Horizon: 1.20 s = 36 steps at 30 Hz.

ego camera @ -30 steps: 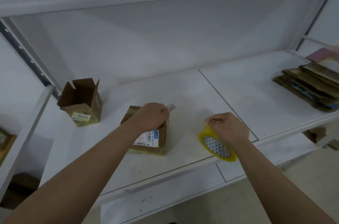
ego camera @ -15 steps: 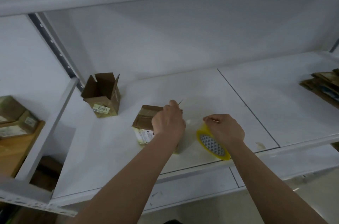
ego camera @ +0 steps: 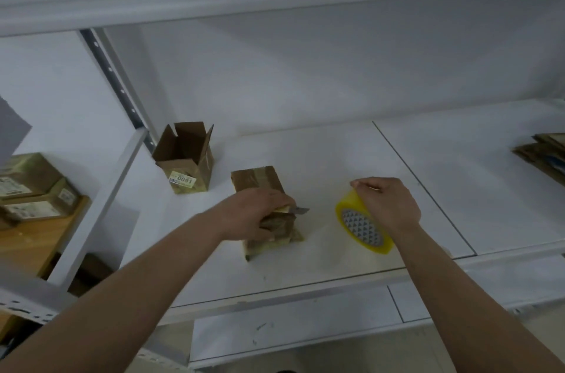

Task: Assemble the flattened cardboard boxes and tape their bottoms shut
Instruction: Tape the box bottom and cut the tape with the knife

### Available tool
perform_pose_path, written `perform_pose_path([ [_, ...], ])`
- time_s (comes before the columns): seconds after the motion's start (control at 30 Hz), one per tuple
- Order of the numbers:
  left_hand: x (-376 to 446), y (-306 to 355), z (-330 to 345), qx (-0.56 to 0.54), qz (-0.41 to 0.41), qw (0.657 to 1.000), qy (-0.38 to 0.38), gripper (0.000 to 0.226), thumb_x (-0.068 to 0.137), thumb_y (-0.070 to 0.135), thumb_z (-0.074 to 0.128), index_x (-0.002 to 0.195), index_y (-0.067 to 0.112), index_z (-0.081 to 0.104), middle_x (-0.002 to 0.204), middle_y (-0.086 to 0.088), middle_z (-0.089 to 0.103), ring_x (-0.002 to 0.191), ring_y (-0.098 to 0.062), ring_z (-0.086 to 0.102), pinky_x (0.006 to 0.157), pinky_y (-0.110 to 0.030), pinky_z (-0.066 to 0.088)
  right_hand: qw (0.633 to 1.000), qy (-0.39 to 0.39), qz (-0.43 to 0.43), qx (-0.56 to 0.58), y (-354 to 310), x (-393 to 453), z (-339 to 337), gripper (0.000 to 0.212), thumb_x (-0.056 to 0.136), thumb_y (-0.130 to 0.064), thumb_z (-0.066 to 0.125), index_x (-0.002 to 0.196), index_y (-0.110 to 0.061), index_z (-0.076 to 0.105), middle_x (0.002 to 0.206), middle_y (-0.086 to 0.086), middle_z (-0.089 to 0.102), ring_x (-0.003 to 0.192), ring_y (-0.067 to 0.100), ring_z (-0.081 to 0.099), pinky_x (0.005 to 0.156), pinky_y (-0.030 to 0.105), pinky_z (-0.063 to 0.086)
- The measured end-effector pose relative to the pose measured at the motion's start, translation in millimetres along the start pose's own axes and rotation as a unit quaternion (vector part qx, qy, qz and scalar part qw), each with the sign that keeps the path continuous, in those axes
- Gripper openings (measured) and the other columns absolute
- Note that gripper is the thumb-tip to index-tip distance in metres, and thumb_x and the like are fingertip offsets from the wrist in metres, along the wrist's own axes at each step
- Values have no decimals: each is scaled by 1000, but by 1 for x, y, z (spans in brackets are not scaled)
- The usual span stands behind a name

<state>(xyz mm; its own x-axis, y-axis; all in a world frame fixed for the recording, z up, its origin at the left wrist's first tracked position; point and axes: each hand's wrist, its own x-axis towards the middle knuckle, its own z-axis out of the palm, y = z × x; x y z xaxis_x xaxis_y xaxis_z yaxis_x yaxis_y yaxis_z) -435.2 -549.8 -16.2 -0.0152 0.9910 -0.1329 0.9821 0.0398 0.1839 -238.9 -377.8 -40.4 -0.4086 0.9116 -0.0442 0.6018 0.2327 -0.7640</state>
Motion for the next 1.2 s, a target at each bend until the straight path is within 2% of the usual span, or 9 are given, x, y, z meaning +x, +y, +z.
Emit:
perform_pose_path([
  [0.13,-12,-13,-3,-83,-12,996,31,65,75,38,79,133,26,53,125,8,58,110,-10,54,90,-25,47,999,-35,-22,30,-16,-3,5,15,90,-45,58,91,-43,73,103,-23,65,98,7,58,80,27,40],
  [0.27,-14,-9,6,-143,-14,983,116,48,81,36,76,126,28,62,106,20,60,90,1,56,75,-11,43,997,-41,-44,46,-29,-5,9,16,91,-44,59,94,-42,74,99,-24,63,93,4,53,81,27,40],
  [0.4,-11,-12,6,-133,-3,989,66,42,80,32,77,120,24,66,100,13,62,84,-3,56,69,-11,39,996,-42,-61,48,-35,-5,6,14,91,-42,59,88,-43,72,94,-25,61,94,3,54,80,26,40],
  [0.5,-14,-15,3,-215,-3,971,101,31,80,29,79,109,23,71,90,16,65,79,1,58,70,-11,42,995,-41,-68,61,-37,-7,5,14,90,-42,61,82,-46,72,94,-26,64,99,4,58,85,29,45],
  [0.67,-5,-5,4,-368,-118,880,276,11,91,25,66,93,27,76,77,22,67,74,4,61,69,-12,43,993,-39,-93,64,-43,-11,0,16,89,-42,61,79,-50,71,104,-26,68,106,4,60,96,35,49],
  [0.8,6,20,-12,-563,-200,753,277,28,85,45,67,98,20,72,62,17,58,59,-5,51,59,-20,41,992,-44,-114,26,-51,-14,-3,14,89,-47,60,92,-48,73,111,-23,69,111,6,60,96,37,49],
  [0.97,23,47,-20,-478,-185,827,229,60,70,57,73,110,15,60,100,8,65,93,-3,60,71,-17,44,989,-49,-137,-32,-63,-21,-5,16,89,-45,59,96,-46,73,111,-19,69,106,9,61,86,32,49],
  [1.1,25,43,-19,-471,-174,820,273,27,73,34,83,82,12,71,71,6,67,62,-1,59,60,-16,44,988,-54,-144,-24,-64,-23,-5,13,87,-48,61,91,-48,73,108,-22,70,105,5,62,87,32,50],
  [1.2,21,38,-20,-492,-167,807,281,16,78,23,80,68,15,70,68,0,70,64,-8,62,65,-26,51,985,-65,-150,-47,-64,-25,-6,14,89,-48,58,90,-50,72,108,-26,68,101,2,59,79,28,46],
])
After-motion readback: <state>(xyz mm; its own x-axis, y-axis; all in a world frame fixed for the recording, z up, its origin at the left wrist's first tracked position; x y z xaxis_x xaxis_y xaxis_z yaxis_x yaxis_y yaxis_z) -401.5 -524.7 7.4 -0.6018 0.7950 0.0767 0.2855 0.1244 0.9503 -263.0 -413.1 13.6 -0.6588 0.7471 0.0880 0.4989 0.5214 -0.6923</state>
